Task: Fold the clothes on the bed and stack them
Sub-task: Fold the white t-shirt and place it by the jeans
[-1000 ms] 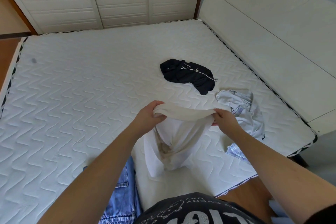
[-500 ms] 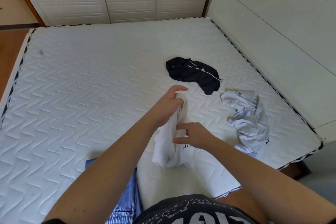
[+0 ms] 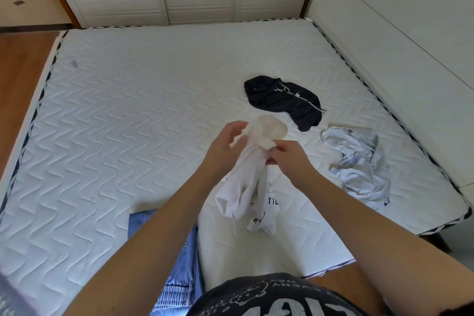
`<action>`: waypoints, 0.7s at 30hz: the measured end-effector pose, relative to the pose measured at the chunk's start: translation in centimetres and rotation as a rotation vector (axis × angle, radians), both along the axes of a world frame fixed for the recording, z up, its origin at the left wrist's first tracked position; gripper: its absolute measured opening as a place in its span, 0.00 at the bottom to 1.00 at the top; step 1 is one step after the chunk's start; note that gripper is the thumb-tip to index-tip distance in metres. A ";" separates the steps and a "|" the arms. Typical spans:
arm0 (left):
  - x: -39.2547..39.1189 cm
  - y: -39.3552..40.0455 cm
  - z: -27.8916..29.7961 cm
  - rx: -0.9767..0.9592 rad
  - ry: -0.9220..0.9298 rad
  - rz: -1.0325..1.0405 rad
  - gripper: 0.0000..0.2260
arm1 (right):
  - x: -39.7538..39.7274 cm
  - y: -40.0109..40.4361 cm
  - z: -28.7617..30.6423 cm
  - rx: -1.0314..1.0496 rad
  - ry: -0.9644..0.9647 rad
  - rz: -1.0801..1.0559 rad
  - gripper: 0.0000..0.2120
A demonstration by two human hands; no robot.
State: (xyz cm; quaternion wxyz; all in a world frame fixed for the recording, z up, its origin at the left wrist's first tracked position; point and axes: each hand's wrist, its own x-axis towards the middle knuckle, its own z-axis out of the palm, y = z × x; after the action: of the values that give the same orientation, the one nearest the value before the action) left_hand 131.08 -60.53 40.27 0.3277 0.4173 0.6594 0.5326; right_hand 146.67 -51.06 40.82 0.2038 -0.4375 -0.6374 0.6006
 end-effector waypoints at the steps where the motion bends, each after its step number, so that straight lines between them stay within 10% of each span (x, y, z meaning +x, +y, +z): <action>1: 0.0 -0.9 -1.2 0.009 -0.010 0.105 0.11 | 0.0 0.2 0.2 -0.018 0.027 -0.025 0.08; 13: 5.4 -5.0 -12.1 -0.321 0.231 0.040 0.21 | 0.4 -0.7 1.0 -0.395 0.311 -0.174 0.08; 21: 4.0 -3.2 -12.2 -0.357 0.323 0.180 0.10 | 0.8 0.1 2.8 -0.446 0.435 -0.255 0.04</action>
State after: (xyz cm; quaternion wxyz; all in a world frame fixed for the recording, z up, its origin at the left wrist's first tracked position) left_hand 135.08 -63.73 28.08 0.2378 0.3718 0.8214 0.3613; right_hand 147.46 -50.99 43.67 0.3076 -0.4090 -0.3720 0.7744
